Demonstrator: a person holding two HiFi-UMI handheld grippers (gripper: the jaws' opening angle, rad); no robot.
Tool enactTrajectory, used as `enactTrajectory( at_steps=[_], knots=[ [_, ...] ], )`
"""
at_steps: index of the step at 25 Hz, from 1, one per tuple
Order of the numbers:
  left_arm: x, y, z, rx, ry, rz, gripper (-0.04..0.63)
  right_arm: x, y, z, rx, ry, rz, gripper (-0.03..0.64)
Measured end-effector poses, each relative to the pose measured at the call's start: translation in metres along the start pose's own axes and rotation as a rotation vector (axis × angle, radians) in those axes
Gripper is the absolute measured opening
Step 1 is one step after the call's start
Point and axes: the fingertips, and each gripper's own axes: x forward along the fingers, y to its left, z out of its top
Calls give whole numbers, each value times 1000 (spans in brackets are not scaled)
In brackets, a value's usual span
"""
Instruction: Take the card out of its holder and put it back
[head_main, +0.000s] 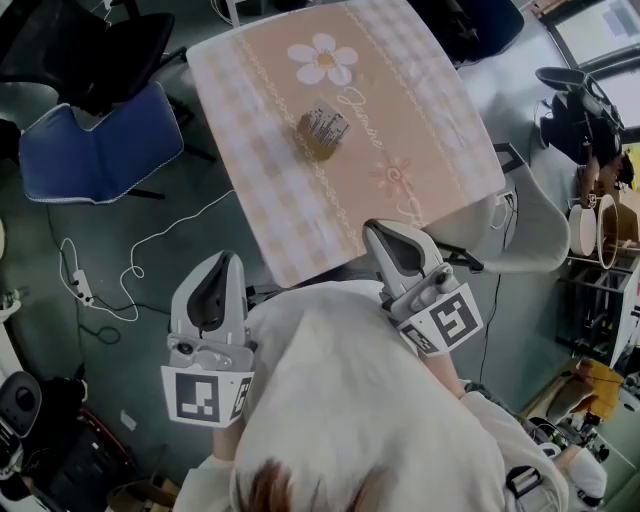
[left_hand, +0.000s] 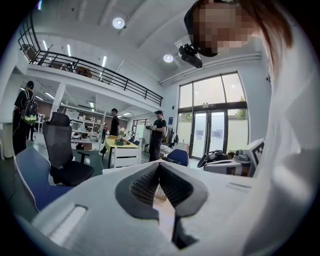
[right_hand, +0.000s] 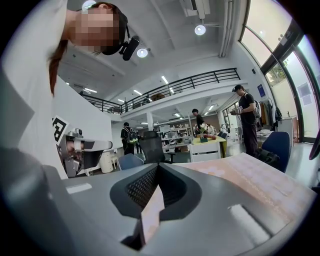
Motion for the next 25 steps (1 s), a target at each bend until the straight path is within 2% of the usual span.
enactTrajectory(
  at_steps=[25],
  knots=[
    [7, 6, 1, -18, -10, -5, 0, 12, -2, 1, -6, 10, 3, -1]
  ],
)
